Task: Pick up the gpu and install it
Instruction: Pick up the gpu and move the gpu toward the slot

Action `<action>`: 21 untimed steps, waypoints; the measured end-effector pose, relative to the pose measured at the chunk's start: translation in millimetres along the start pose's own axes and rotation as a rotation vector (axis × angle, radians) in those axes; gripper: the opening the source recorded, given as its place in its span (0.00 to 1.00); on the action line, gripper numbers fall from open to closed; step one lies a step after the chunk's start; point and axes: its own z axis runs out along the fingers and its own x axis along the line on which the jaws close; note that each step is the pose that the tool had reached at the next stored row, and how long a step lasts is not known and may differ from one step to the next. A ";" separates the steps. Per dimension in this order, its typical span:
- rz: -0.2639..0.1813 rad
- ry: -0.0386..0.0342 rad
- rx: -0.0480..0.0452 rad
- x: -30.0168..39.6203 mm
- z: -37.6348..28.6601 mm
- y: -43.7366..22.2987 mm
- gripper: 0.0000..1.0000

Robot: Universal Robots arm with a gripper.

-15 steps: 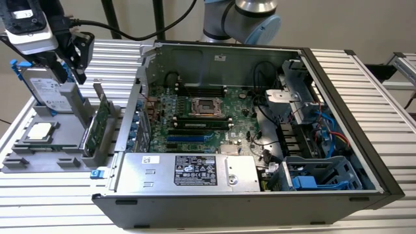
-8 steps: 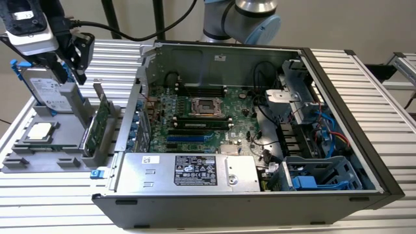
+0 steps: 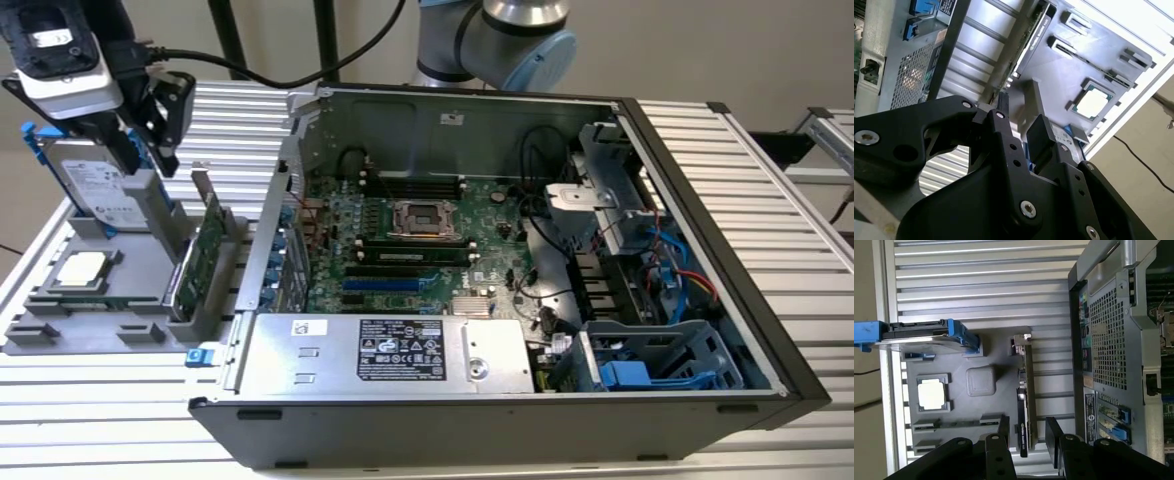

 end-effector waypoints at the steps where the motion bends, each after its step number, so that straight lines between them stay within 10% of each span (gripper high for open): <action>1: 0.000 0.0001 0.0001 0.0 0.4 -0.1 1.00; 21: 0.000 0.0009 0.0002 0.1 11.9 -2.4 1.00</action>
